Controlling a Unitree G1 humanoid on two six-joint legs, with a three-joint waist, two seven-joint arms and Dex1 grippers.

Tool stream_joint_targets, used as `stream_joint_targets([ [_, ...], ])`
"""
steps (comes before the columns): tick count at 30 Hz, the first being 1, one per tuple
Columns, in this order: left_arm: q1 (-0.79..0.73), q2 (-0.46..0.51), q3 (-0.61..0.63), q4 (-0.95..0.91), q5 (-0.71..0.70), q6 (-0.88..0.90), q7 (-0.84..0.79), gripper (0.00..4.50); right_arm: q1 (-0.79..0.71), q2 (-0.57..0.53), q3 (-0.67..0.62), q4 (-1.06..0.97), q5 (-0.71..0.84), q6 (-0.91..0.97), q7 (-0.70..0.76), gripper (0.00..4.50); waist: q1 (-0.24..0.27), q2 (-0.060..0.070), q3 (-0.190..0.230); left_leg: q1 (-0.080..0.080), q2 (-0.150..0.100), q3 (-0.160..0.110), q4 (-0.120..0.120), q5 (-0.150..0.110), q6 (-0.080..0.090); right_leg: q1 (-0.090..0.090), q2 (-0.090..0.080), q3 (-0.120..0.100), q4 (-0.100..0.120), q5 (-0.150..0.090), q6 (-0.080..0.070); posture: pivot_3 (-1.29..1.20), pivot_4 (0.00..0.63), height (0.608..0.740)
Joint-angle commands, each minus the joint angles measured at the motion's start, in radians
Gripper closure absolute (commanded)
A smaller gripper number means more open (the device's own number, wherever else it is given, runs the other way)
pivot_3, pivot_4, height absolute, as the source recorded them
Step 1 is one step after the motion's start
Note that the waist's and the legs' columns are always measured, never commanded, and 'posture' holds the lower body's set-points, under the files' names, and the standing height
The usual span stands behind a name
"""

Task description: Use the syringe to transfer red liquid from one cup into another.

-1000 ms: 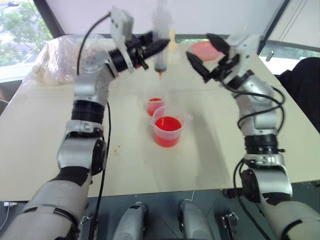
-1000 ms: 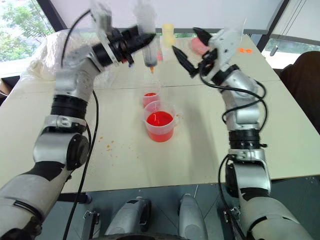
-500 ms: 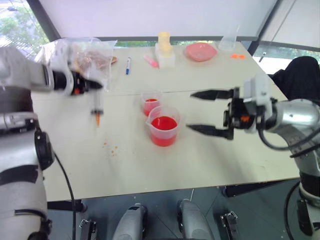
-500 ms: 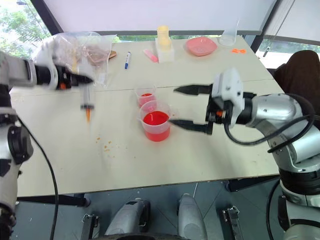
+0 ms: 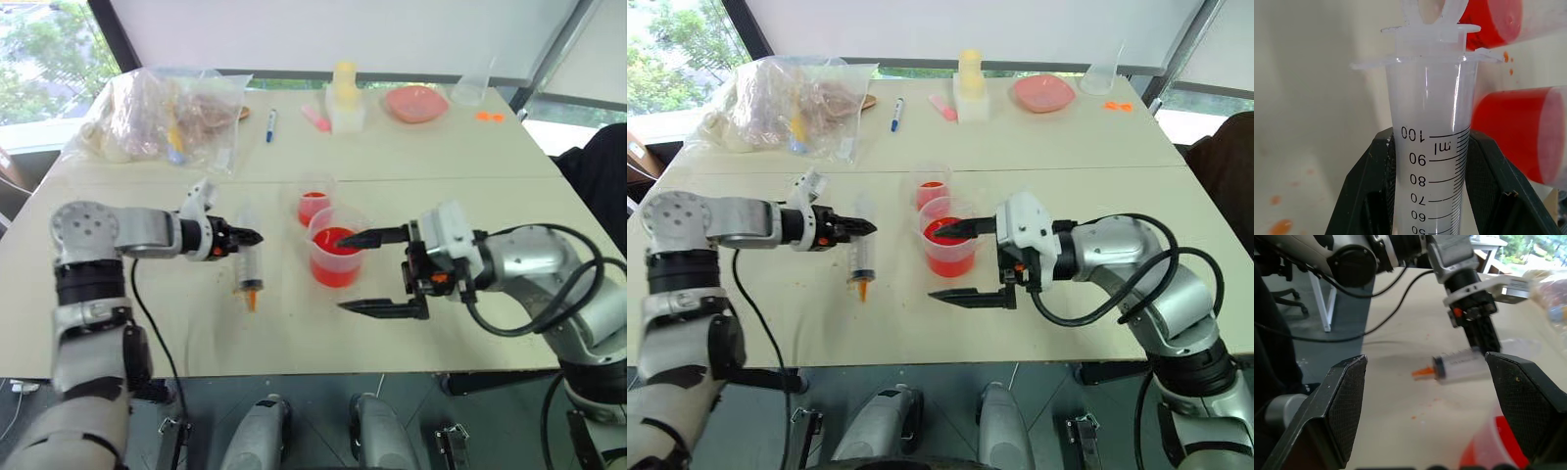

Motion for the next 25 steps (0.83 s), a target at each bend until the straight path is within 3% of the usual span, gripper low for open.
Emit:
stream_joint_targets([
  [1,0.008,-0.021,0.066,-0.047,-0.098,0.005,0.14,2.09,0.006,0.006,-0.012,-0.032,-0.005,-0.011,-0.02,0.43,-0.001,0.0,0.0,0.0,0.0,0.0,0.0,0.0,0.0,0.0,0.0,0.0,0.0,0.0,0.0,0.0,0.15,0.74],
  [6,0.015,-0.008,0.07,-0.034,-0.182,-0.039,0.251,0.21,0.023,0.008,-0.018,-0.03,-0.011,-0.013,-0.039,0.43,0.004,0.0,0.0,0.0,0.0,0.0,0.0,0.0,-0.001,0.0,0.0,0.0,0.0,0.0,0.0,0.0,0.15,0.74],
  [7,0.013,0.001,0.068,-0.032,-0.192,-0.05,0.268,0.04,0.03,0.006,-0.021,-0.028,-0.014,-0.015,-0.041,0.43,0.005,-0.001,0.0,0.0,0.0,0.0,0.0,0.0,-0.001,0.0,0.0,0.0,0.0,0.0,0.0,0.0,0.15,0.74],
  [12,0.031,0.057,0.033,-0.139,-0.192,-0.079,0.212,0.04,0.058,-0.009,-0.044,-0.018,-0.031,-0.024,-0.052,0.43,0.006,-0.001,0.0,0.0,0.0,0.0,0.0,0.0,-0.001,0.0,0.001,0.0,0.0,0.0,0.0,0.0,0.15,0.74],
  [14,0.064,0.111,0.013,-0.306,-0.11,-0.142,0.018,0.04,0.068,-0.01,-0.077,-0.009,-0.034,-0.027,-0.071,0.43,0.004,-0.001,0.0,0.0,0.0,0.0,0.0,0.0,-0.001,0.0,0.001,0.0,0.0,0.0,-0.001,0.0,0.15,0.74],
  [16,0.175,0.205,-0.043,-0.547,0.18,-0.474,-0.266,0.04,0.077,-0.01,-0.129,0.008,-0.028,-0.022,-0.102,0.43,-0.001,0.0,-0.001,0.0,0.0,0.001,-0.001,0.001,-0.001,0.0,0.001,0.0,-0.001,0.0,-0.001,0.0,0.15,0.74],
  [20,0.391,0.349,-0.12,-0.7,0.408,-0.728,-0.661,0.04,0.129,-0.026,-0.24,0.011,-0.01,0.017,-0.166,0.43,0.003,0.004,-0.003,0.001,0.003,0.005,-0.007,0.002,-0.003,0.001,0.004,0.001,-0.011,0.001,-0.01,0.0,0.15,0.74],
  [25,0.564,0.357,-0.053,-0.757,0.504,-0.882,-0.825,0.04,0.223,-0.041,-0.36,0.016,-0.005,0.062,-0.239,0.43,0.011,0.004,-0.003,0.0,0.004,0.004,-0.006,0.0,0.0,0.004,0.003,0.0,-0.016,0.0,-0.011,0.0,0.15,0.74],
])
